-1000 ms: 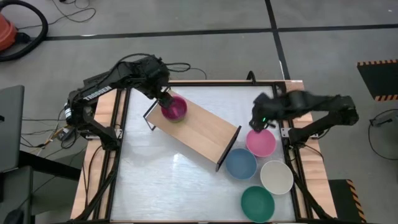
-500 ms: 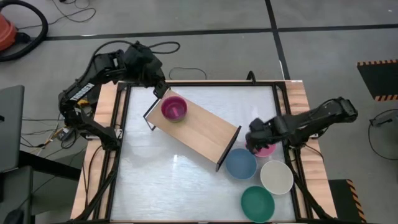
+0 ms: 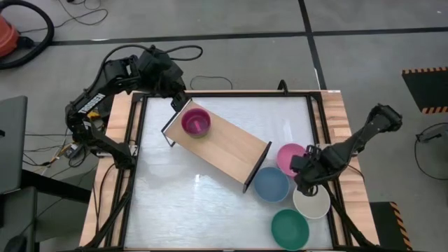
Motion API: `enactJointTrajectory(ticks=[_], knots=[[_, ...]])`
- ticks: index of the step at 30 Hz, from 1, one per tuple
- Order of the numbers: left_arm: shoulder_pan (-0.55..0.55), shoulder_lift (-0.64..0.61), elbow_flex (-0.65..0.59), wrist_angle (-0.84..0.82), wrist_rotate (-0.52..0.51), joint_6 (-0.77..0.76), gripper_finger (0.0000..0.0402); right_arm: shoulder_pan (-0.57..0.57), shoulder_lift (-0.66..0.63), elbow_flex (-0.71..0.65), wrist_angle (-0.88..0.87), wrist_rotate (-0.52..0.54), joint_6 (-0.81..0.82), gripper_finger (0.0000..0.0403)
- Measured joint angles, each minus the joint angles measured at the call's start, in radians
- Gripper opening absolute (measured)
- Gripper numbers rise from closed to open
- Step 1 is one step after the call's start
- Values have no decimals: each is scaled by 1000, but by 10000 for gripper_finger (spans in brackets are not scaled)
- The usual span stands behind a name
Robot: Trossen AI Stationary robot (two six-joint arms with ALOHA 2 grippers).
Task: Place and stack bowls onto a shelf
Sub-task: Put the large pink bowl on the shelf
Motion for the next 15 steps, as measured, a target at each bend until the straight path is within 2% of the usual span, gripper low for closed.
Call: enactJointTrajectory(ticks=[5, 10, 15], knots=[[0, 0, 0, 0, 0, 2, 231, -7, 10, -85, 105, -35, 0, 269], [0, 0, 0, -1, -1, 17, 231, -17, 23, -120, 122, -31, 14, 269], [0, 0, 0, -1, -32, 17, 231, -31, 42, -160, 210, -44, -43, 261]])
